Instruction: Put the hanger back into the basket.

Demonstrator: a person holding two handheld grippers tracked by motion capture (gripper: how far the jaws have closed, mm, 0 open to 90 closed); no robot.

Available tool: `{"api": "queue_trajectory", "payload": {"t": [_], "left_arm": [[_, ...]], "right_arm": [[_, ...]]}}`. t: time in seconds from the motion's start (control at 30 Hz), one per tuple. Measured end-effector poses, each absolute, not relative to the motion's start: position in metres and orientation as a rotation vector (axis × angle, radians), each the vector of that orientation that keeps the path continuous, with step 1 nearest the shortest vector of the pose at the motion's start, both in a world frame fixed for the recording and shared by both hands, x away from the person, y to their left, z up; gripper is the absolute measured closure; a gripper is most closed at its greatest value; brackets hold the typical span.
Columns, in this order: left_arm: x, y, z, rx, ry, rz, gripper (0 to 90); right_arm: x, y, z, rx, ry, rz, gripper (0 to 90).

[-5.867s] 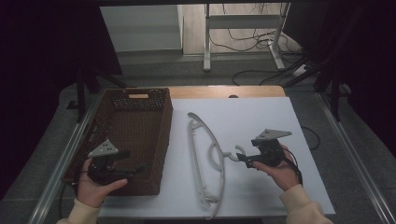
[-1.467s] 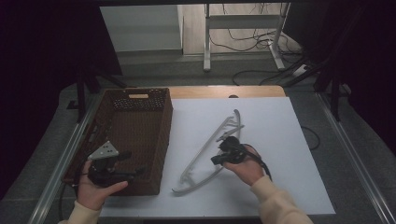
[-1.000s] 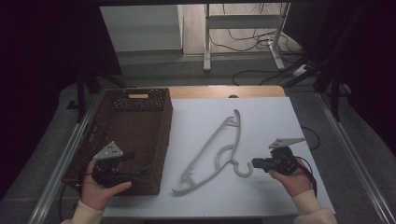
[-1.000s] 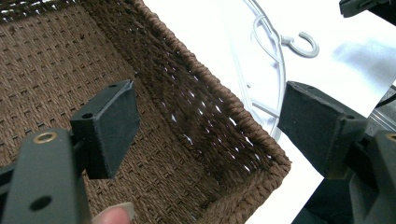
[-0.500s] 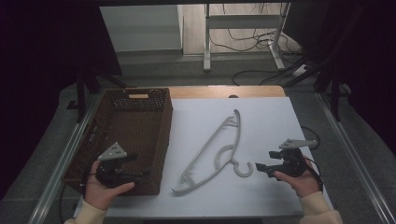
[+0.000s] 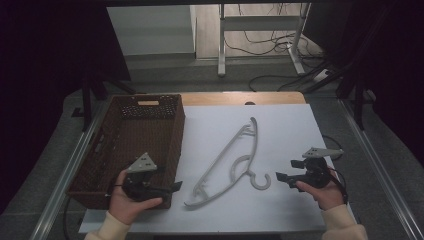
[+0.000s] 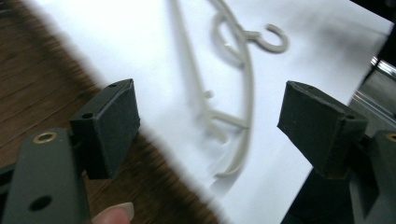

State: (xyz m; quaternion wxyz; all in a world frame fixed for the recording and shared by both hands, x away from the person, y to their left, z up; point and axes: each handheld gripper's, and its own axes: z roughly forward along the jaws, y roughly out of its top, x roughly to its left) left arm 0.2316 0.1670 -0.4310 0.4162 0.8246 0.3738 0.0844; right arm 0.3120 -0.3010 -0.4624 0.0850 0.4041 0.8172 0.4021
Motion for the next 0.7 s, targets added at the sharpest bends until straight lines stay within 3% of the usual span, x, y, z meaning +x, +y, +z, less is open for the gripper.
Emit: {"api": "queue_trajectory", "payload": {"t": [0.3, 0.7], "left_arm": [[0.243, 0.123, -0.437, 2.163, 0.838, 0.14, 21.0], [0.254, 0.093, -0.447, 2.227, 0.825, 0.116, 23.3]], "right_arm": [[0.312, -0.301, -0.462, 1.206, 2.441, 1.196, 16.8], [0.313, -0.299, -0.464, 1.214, 2.451, 1.181, 17.1]]}}
